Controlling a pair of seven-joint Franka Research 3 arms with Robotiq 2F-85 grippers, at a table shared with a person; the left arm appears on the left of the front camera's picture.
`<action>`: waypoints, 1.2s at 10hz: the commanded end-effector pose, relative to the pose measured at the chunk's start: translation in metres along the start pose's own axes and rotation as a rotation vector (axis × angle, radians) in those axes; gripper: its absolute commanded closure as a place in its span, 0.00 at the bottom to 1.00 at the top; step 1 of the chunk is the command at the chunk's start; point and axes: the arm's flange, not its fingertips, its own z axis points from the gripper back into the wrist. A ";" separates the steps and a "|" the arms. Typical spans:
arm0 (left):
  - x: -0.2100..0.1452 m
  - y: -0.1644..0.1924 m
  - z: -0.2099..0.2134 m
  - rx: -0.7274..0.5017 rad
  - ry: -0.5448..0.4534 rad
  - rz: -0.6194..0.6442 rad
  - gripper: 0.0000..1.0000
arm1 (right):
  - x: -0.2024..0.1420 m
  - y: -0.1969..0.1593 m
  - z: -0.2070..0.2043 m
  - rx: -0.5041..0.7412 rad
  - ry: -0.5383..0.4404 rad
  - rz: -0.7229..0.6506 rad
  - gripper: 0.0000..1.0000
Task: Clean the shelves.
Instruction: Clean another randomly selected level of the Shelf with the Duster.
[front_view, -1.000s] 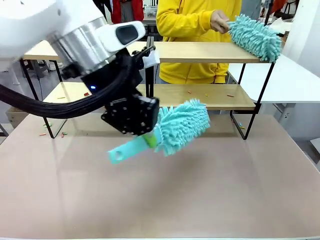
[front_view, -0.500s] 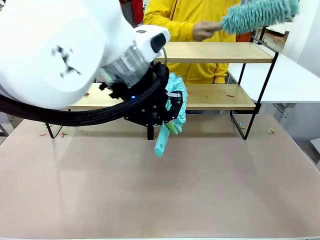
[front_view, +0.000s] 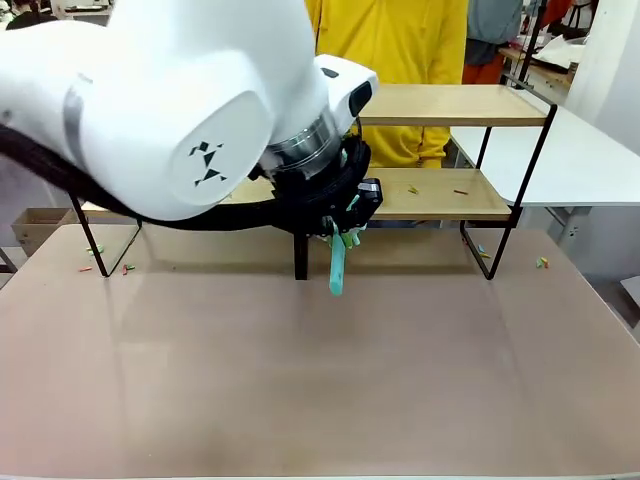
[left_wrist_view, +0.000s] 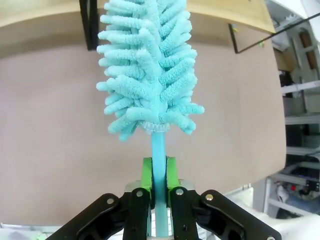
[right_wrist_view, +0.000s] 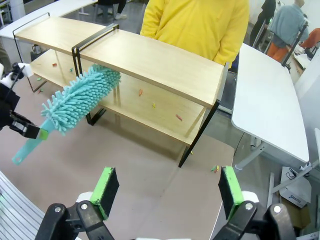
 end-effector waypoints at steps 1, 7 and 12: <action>0.023 -0.027 -0.021 0.041 -0.030 0.025 1.00 | 0.000 -0.001 0.000 0.009 -0.003 -0.003 0.00; 0.066 -0.079 -0.079 0.151 0.059 -0.010 1.00 | 0.000 -0.001 0.000 0.009 -0.003 -0.003 0.00; 0.071 -0.105 -0.086 0.098 0.095 -0.009 1.00 | 0.000 -0.001 0.000 0.009 -0.003 -0.003 0.00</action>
